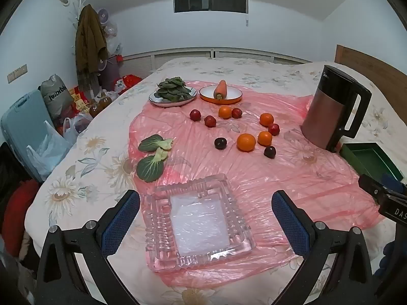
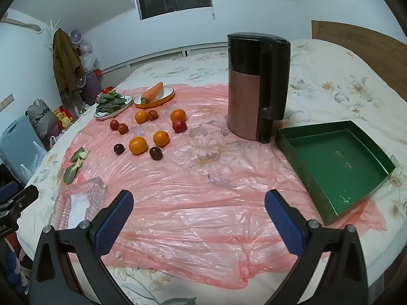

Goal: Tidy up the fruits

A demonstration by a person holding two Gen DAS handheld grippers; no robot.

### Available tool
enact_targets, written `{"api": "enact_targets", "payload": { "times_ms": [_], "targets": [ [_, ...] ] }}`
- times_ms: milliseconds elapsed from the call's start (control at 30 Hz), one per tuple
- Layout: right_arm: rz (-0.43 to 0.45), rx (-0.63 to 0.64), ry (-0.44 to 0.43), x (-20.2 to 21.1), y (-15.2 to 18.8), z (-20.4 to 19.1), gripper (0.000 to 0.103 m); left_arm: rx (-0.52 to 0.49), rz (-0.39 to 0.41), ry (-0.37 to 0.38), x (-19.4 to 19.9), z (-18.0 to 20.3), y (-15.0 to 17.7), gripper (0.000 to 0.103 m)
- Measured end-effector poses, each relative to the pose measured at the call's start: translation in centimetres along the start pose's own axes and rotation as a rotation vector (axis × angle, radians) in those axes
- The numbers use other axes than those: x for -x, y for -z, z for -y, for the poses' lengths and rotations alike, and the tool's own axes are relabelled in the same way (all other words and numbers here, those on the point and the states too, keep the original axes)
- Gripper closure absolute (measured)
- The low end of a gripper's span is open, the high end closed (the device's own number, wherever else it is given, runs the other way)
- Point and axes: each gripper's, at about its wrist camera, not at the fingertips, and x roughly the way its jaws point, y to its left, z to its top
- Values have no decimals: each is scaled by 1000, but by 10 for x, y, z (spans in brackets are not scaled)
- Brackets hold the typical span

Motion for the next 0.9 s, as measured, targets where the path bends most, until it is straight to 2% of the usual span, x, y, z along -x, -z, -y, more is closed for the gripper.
{"api": "enact_targets", "payload": {
  "times_ms": [900],
  "targets": [
    [-13,18,-21,-4,3,-5,0,-9,-3,-7,5,9,5,1]
  ]
}}
